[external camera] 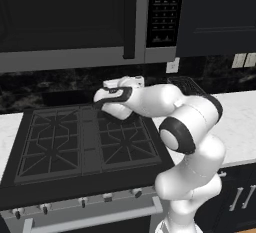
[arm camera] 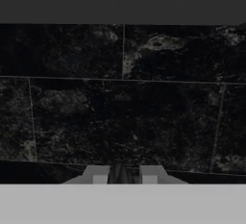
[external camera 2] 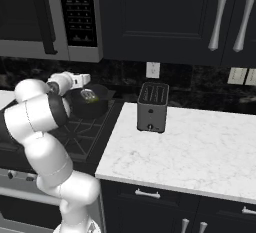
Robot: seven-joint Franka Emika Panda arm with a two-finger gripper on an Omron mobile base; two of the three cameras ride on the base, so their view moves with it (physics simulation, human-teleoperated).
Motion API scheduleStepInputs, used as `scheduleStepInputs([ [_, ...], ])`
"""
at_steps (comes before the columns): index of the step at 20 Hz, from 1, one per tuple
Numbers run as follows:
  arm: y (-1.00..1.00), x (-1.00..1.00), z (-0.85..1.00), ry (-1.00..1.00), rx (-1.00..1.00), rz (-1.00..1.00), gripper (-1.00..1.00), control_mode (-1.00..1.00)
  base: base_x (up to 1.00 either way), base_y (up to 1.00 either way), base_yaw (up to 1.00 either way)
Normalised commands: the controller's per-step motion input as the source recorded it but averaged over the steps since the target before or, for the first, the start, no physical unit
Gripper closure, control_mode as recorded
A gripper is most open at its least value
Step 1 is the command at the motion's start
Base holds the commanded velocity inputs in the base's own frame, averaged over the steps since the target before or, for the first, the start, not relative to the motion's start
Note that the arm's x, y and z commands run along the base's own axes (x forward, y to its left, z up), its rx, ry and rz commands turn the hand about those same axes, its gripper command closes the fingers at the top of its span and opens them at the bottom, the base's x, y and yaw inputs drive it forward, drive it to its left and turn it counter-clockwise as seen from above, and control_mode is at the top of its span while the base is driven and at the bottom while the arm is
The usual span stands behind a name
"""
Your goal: Put the onion and lime in the pot. Retrieve the spatula and lightly stir the vegetables in the pot.
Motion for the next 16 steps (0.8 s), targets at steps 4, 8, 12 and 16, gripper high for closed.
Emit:
scheduleStepInputs([
  [4,0.0,-0.65,0.19,-0.04,0.05,0.0,1.0,-1.0,0.0,0.0,0.0],
  [8,-0.11,-0.14,0.24,0.0,0.0,0.0,1.0,-1.0,0.0,0.0,0.0],
  [12,-0.2,-0.01,0.49,0.07,0.0,-0.03,1.0,-1.0,0.0,0.0,0.0],
  [16,-0.08,-0.1,0.14,0.22,0.0,-0.05,1.0,-1.0,0.0,0.0,0.0],
])
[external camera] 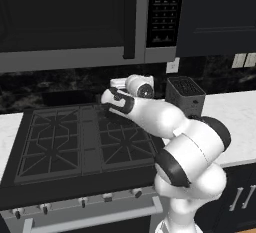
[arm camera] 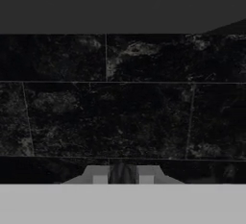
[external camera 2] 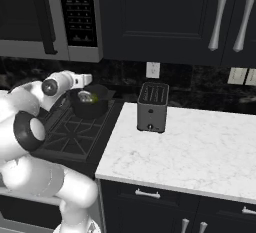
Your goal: Put the onion and lime in the pot. Retrieve the spatula and lightly stir the vegetables in the pot.
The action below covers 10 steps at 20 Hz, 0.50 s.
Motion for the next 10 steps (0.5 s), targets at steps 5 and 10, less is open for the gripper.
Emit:
scheduleStepInputs([
  [5,0.0,-0.09,-0.07,0.29,0.0,-0.01,1.0,-1.0,0.0,0.0,0.0],
  [10,0.01,0.08,-0.31,0.1,0.0,0.0,1.0,-1.0,0.0,0.0,0.0],
])
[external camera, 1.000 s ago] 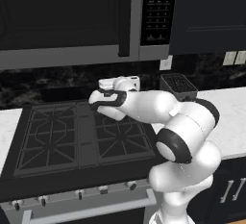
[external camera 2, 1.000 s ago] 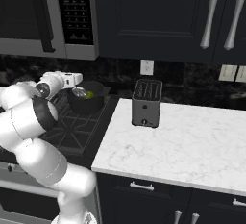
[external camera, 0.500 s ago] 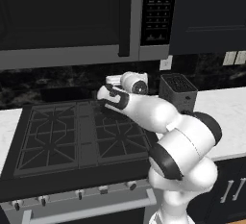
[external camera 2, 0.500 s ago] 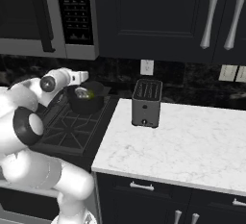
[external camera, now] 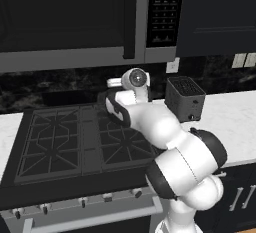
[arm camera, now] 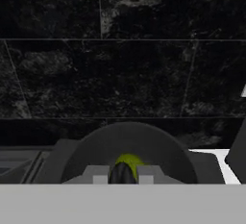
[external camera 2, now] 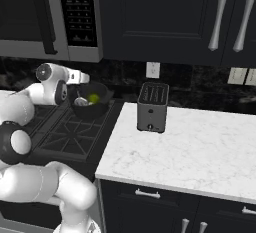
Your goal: Put the onion and lime in the pot. Retrieve the spatula and lightly stir the vegetables in the pot.
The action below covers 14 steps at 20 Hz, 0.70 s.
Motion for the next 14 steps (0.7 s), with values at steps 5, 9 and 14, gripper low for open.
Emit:
scheduleStepInputs([
  [5,0.02,0.51,-0.55,-0.1,-0.04,0.0,1.0,-1.0,0.0,0.0,0.0],
  [9,0.0,0.36,-0.44,-0.24,-0.13,0.0,1.0,-1.0,0.0,0.0,0.0],
  [14,0.0,0.0,-0.11,-0.37,-0.14,0.02,1.0,-1.0,0.0,0.0,0.0],
])
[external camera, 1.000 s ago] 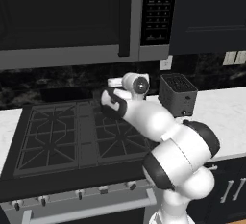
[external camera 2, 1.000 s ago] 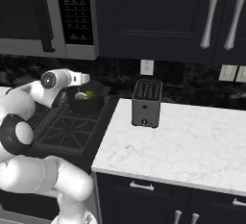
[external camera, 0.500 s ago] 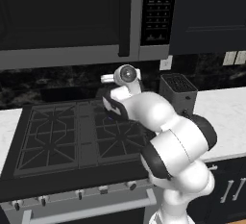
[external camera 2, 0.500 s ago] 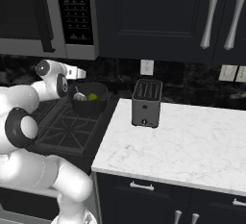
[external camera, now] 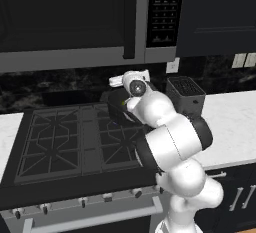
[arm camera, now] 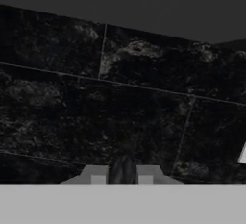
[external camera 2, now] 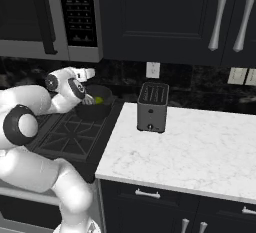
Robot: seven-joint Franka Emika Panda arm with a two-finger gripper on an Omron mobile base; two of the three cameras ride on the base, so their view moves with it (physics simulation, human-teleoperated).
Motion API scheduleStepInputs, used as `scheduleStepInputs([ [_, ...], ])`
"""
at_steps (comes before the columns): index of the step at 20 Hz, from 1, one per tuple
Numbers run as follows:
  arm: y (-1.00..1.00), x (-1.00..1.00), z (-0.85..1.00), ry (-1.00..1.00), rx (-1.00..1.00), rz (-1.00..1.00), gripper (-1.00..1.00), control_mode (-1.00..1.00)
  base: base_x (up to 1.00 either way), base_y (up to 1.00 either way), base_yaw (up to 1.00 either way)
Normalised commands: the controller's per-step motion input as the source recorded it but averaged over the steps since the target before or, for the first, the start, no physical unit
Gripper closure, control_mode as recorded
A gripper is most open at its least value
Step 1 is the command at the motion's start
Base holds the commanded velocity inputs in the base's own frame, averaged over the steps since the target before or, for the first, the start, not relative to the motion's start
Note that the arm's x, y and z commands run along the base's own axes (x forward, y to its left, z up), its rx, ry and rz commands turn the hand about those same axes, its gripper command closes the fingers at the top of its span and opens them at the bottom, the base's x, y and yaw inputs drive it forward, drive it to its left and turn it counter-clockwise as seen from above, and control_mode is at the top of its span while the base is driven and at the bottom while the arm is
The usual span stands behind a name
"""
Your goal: Put the onion and lime in the pot. Retrieve the spatula and lightly stir the vegetables in the pot.
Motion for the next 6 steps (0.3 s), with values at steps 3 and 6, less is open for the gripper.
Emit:
scheduleStepInputs([
  [3,0.0,0.0,0.0,-0.29,-0.04,0.01,1.0,-1.0,0.0,0.0,0.0],
  [6,0.05,0.0,0.0,-0.21,-0.02,0.0,1.0,-1.0,0.0,0.0,0.0],
])
